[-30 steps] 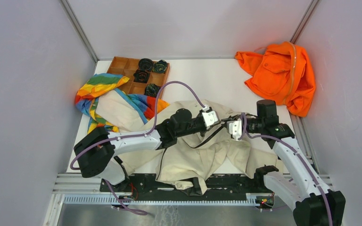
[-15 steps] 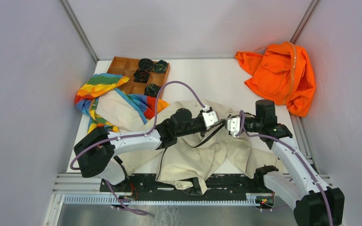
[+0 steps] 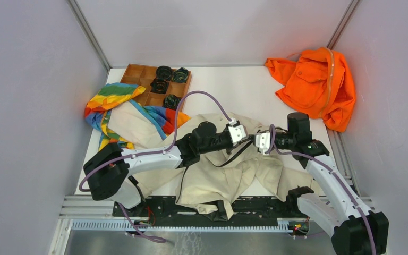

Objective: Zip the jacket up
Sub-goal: Zip the zipper on the jacket.

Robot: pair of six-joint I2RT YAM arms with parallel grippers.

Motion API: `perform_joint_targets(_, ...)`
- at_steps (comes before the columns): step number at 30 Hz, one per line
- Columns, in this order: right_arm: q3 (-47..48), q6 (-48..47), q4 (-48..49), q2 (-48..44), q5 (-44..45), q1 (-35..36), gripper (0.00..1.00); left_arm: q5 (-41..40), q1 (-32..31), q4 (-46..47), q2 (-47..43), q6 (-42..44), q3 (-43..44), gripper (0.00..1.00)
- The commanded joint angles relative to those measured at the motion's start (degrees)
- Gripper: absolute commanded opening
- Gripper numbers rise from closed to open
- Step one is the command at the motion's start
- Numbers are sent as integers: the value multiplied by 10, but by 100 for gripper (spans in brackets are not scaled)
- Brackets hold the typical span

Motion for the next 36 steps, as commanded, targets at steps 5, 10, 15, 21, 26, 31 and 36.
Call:
perform_joint_targets(5,-1,38,33,-6,-25,8,5,22,-4,22,2,-5,25,2)
perform_joint_targets(10,1,99,72,-10,-2,10,0,20,-4,16,-2,-19,27,2)
perform_joint_targets(15,10,236,134,-16,112,6,0,-33,-3,-22,-49,-98,3,55)
perform_joint_targets(21,12,311,175,-19,132,3,0,-42,-2,-18,-64,-189,-58,74)
perform_joint_targets(26,18,299,179,-26,149,3,0,-63,-2,-27,-19,-217,-33,77)
perform_joint_targets(31,33,252,178,-32,202,3,0,-43,3,-84,47,-223,39,47)
perform_joint_targets(36,41,190,200,-25,322,-5,0,-23,22,-112,44,-242,40,2)
